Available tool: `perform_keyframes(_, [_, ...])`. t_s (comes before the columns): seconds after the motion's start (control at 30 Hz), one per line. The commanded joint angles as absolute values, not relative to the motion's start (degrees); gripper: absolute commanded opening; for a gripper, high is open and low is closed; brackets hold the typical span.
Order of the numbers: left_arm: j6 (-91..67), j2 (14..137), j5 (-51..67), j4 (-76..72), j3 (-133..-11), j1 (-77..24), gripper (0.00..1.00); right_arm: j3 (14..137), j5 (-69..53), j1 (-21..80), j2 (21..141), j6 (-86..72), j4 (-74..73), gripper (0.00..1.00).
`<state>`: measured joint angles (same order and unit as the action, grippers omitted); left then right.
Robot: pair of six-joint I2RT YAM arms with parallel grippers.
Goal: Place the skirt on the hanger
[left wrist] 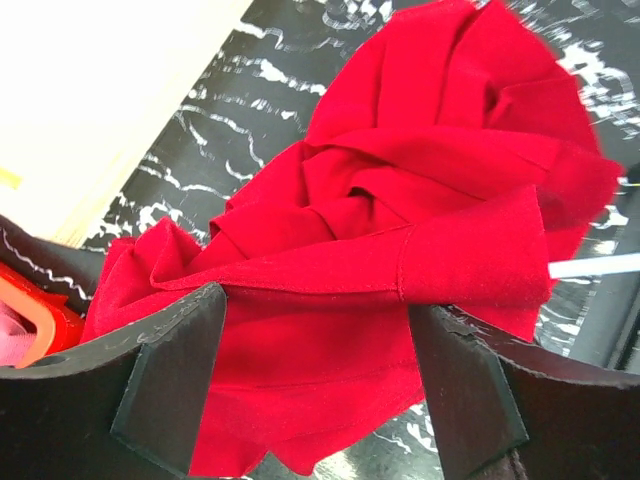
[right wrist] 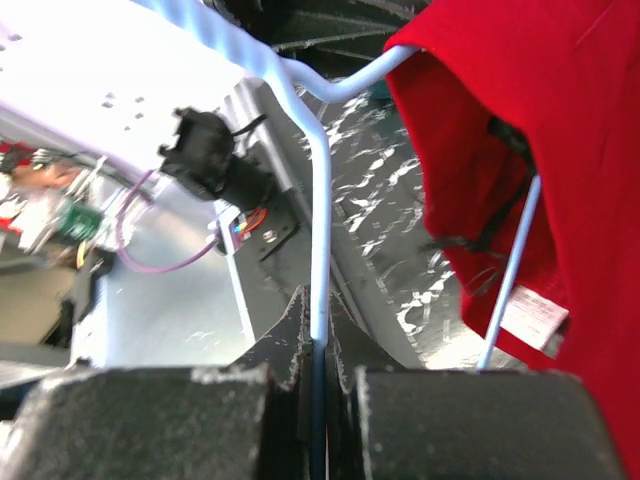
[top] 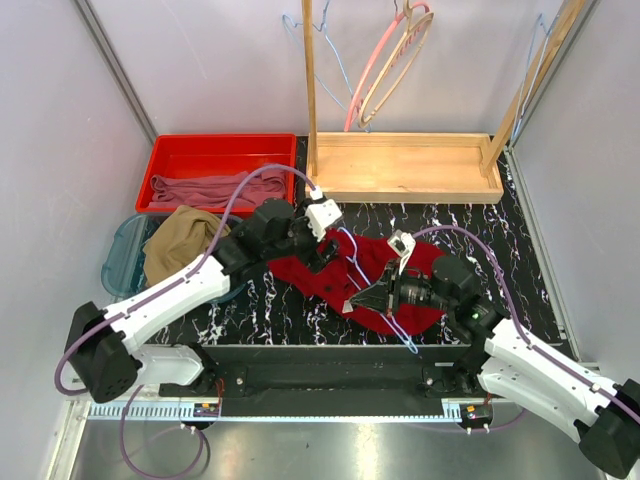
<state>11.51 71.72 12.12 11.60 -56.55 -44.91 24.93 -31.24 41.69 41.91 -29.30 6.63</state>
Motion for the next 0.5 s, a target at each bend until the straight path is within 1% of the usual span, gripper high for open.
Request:
perform_keyframes(0.0, [10.0,66.8,19.5,8.0,-56.5,-45.4,0.79,30.3,-39.0,42.1,41.4,-29.0,7.0,0.00])
perform_keyframes(0.23, [10.2,61.7,22.5,9.9,-55.6,-45.4,0.82,33.2,-40.8,42.0,40.6,-28.2,1.8,0.00])
perform_keyframes(0.47, [10.6,60.7,23.6,13.2,-56.1,-45.6,0.84,34.6,-43.4,42.1,42.2,-28.1,0.7,0.00])
